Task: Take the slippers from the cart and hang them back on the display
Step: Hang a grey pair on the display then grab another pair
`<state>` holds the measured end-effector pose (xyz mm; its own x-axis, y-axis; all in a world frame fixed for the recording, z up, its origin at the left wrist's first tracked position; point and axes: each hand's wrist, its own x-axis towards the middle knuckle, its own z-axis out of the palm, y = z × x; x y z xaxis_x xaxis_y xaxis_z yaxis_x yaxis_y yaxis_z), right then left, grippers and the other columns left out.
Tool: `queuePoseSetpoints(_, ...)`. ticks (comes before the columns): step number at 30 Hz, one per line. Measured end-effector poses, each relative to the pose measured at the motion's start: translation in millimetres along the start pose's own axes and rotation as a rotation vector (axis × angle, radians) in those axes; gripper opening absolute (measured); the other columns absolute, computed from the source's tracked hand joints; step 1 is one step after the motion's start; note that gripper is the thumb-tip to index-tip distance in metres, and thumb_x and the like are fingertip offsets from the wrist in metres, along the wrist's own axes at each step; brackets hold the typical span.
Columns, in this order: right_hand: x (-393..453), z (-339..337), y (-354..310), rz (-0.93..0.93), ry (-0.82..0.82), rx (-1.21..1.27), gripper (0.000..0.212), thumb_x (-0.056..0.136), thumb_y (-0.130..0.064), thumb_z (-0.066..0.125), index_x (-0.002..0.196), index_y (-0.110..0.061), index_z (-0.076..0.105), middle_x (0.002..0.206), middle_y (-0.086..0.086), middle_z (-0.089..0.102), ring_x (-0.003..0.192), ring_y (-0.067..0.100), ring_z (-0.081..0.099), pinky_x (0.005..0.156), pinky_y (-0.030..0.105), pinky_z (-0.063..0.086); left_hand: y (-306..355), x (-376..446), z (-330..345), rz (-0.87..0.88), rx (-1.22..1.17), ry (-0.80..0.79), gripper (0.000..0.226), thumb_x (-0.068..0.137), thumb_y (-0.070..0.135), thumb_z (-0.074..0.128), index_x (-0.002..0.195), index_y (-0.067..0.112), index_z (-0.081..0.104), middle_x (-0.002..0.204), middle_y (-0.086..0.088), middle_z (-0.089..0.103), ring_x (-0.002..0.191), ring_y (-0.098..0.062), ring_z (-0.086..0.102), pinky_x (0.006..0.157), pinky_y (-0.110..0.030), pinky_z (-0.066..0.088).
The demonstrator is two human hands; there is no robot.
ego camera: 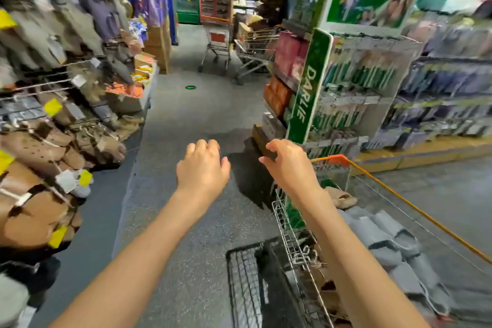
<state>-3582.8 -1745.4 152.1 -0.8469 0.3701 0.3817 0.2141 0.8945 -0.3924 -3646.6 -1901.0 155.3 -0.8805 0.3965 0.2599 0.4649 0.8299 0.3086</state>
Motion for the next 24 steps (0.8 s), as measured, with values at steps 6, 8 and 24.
queuePoseSetpoints(6, 27.1, -16.7, 77.2, 0.289, 0.103, -0.132, 0.030, 0.089, -0.027, 0.059, 0.113, -0.009, 0.058, 0.112, 0.009, 0.061, 0.102, 0.029, 0.058, 0.081, 0.038, 0.048, 65.4, 92.3, 54.8, 0.291, -0.068, -0.128, 0.037, 0.095, 0.032, 0.043, 0.124, 0.010, 0.049, 0.122, -0.007, 0.054, 0.119, -0.026, 0.043, 0.079, -0.040, 0.048)
queuePoseSetpoints(8, 24.0, -25.4, 105.3, 0.391, 0.148, -0.196, 0.027, 0.090, -0.027, 0.059, 0.111, -0.010, 0.059, 0.108, 0.008, 0.061, 0.098, 0.028, 0.059, 0.077, 0.035, 0.045, 92.5, 114.7, 70.9, 0.394, -0.089, -0.146, 0.037, 0.095, 0.032, 0.043, 0.124, 0.010, 0.049, 0.122, -0.008, 0.054, 0.119, -0.026, 0.044, 0.079, -0.041, 0.047)
queuePoseSetpoints(24, -30.5, -31.5, 301.6, 1.029, 0.148, -0.259, 0.037, 0.092, -0.025, 0.055, 0.124, -0.006, 0.053, 0.126, 0.011, 0.055, 0.119, 0.027, 0.049, 0.093, 0.034, 0.040, 235.4, 181.3, 251.6, 0.618, -0.184, -0.368, 0.028, 0.092, 0.025, 0.049, 0.111, 0.007, 0.057, 0.108, -0.013, 0.058, 0.107, -0.031, 0.050, 0.076, -0.041, 0.046)
